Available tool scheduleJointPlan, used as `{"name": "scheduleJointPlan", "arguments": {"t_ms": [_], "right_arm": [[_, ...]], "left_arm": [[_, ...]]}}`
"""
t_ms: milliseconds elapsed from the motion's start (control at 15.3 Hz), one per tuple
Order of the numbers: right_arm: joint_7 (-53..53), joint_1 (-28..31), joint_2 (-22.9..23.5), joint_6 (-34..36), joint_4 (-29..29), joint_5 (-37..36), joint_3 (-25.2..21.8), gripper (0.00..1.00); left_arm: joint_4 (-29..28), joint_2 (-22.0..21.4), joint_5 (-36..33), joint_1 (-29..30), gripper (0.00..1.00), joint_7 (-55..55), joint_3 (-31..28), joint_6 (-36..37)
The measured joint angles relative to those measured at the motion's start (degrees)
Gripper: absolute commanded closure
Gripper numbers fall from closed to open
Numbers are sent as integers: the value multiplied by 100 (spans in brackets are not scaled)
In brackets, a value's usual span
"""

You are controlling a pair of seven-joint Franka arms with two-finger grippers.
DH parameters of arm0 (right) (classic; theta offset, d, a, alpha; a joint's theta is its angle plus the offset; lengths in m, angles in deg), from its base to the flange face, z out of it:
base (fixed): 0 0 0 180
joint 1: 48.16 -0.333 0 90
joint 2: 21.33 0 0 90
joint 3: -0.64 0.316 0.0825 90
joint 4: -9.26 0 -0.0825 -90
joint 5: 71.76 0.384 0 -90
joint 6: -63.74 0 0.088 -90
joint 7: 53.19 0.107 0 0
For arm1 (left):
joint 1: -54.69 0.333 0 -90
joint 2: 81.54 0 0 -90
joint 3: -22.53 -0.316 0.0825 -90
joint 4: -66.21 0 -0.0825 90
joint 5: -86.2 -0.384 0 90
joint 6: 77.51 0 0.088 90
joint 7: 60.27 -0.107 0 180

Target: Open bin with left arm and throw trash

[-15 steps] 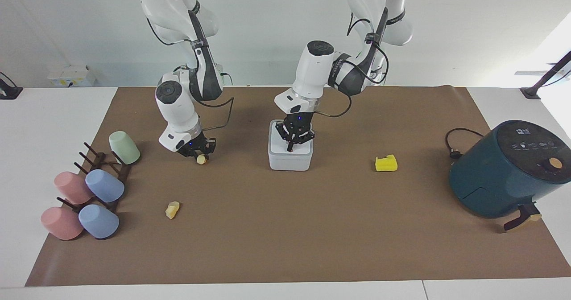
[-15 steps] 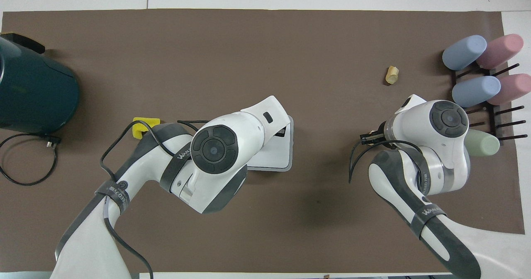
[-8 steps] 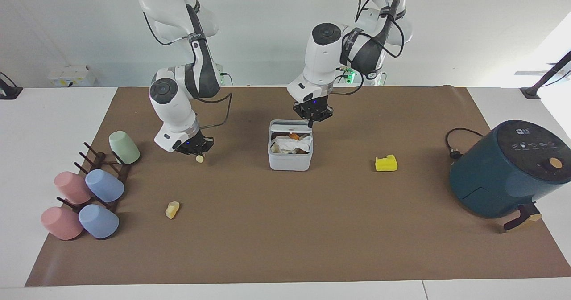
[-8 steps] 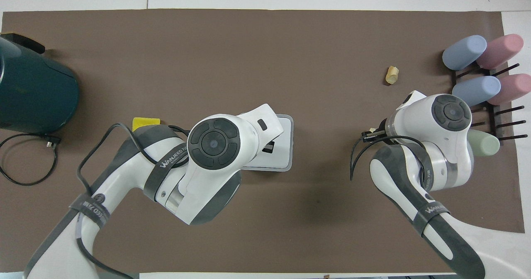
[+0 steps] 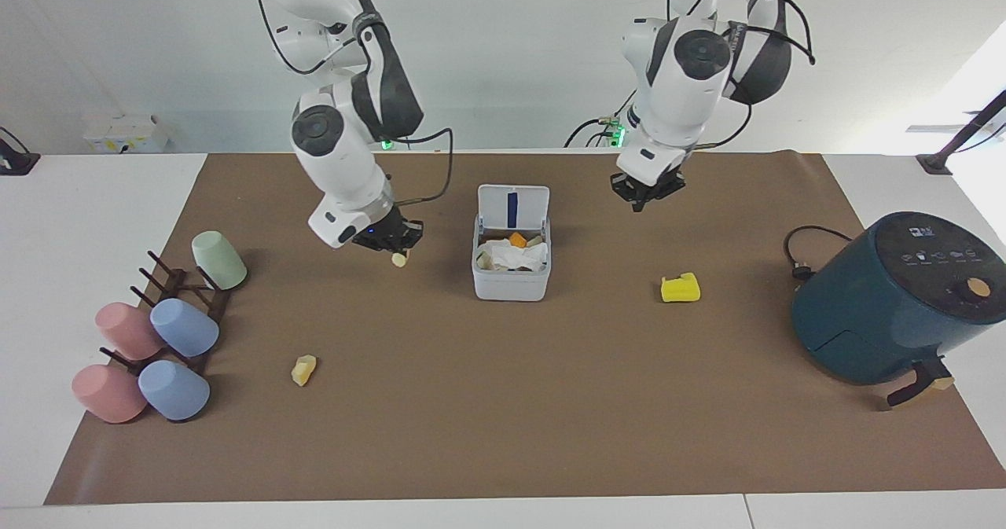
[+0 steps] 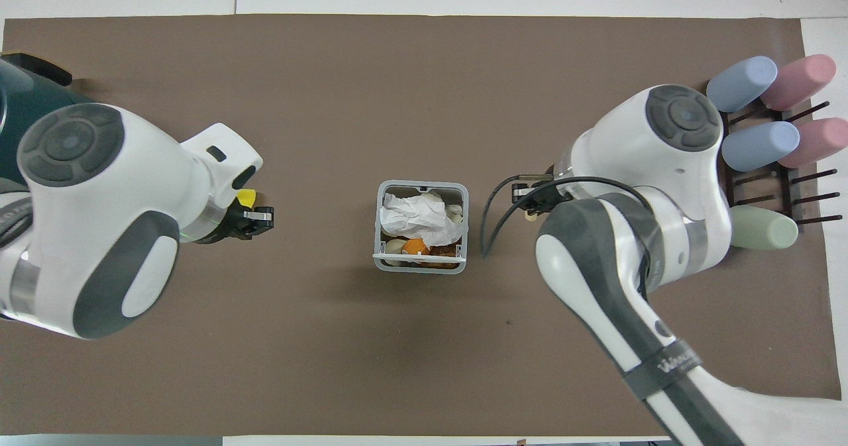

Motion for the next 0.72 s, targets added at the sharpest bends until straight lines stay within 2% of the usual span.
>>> {"name": "scheduleJointPlan", "arguments": {"t_ms": [261,391,457,522,587,652,717], "right_arm": [[1770,-941,101,-180,297,1,23,100],[2214,-1191,167,-358,311,1,22,100],[2356,-1273,193,-455,306,1,23,78],[2463,-1320,214,-554,291,1,23,49],[2537,-1348,225,-644,257,7,23,36],[2574,-1376,227,-732,210,24,24,19],[2605,-1400,227,-790,179,45,25,10]], "left_arm": [[53,-57,0,936,0,-970,-15,-13],[219,-71,0,1315,0,-1415,-20,-16],[340,-73,0,1455,0,-1555,-22,-14],[459,-75,0,1559,0,-1628,-23,-9],[573,-77,0,1635,0,-1651,-21,-3],[682,-78,0,1687,0,-1660,-23,17],[799,-77,0,1722,0,-1664,-20,77]]}}
